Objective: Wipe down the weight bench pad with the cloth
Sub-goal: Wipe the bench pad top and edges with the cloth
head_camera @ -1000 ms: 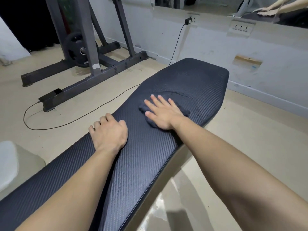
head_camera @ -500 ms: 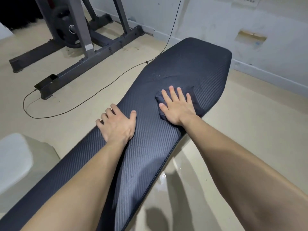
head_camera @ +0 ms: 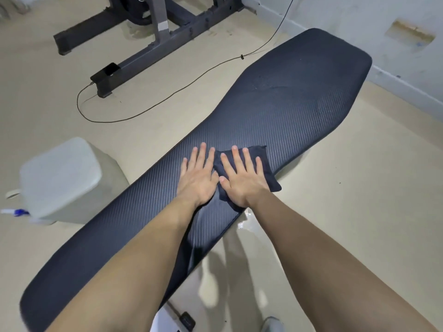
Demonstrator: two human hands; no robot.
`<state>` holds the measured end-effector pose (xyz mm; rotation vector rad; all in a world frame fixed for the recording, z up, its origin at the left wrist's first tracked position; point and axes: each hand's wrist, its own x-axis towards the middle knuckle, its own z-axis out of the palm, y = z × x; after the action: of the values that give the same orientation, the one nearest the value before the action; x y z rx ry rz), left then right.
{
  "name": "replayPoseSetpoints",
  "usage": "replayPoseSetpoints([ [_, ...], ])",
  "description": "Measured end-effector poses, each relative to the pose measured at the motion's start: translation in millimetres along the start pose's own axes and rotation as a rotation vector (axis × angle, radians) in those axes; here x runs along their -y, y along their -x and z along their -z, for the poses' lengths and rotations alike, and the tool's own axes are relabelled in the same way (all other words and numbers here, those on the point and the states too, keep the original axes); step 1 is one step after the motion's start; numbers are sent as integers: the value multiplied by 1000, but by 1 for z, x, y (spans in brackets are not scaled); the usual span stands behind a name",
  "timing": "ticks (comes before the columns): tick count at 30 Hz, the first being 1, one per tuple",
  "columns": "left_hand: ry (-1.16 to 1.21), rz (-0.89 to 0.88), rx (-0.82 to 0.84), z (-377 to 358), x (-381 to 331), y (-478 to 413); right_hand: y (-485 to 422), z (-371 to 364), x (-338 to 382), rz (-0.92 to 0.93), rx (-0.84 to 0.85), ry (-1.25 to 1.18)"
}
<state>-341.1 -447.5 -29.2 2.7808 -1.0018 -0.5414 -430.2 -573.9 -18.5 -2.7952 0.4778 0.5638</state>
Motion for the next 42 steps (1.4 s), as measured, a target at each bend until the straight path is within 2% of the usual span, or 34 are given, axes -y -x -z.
replayPoseSetpoints([
  [5, 71, 70, 188, 22, -5, 1, 8, 7, 0, 55, 117, 27],
  [10, 68, 127, 233, 36, -15, 1, -4, 21, -20, 167, 164, 139],
  [12, 35, 136, 184, 38, -15, 1, -16, 31, -35, 201, 155, 148],
  [15, -61, 168, 32, 40, -23, -4, -43, 49, -53, 167, 142, 103],
  [19, -137, 218, -69, 48, -44, -44, -89, 70, -70, 125, 134, 72],
  [28, -69, 164, -114, 76, -75, -176, -205, 134, -130, 13, 126, 19],
  [33, -154, 31, -300, 72, -95, -232, -244, 164, -191, -75, 110, -6],
  [37, -175, -16, -282, 72, -134, -267, -264, 180, -239, -93, 90, -3],
  [42, -62, -1, -192, 81, -195, -298, -291, 201, -305, -69, 71, 11],
])
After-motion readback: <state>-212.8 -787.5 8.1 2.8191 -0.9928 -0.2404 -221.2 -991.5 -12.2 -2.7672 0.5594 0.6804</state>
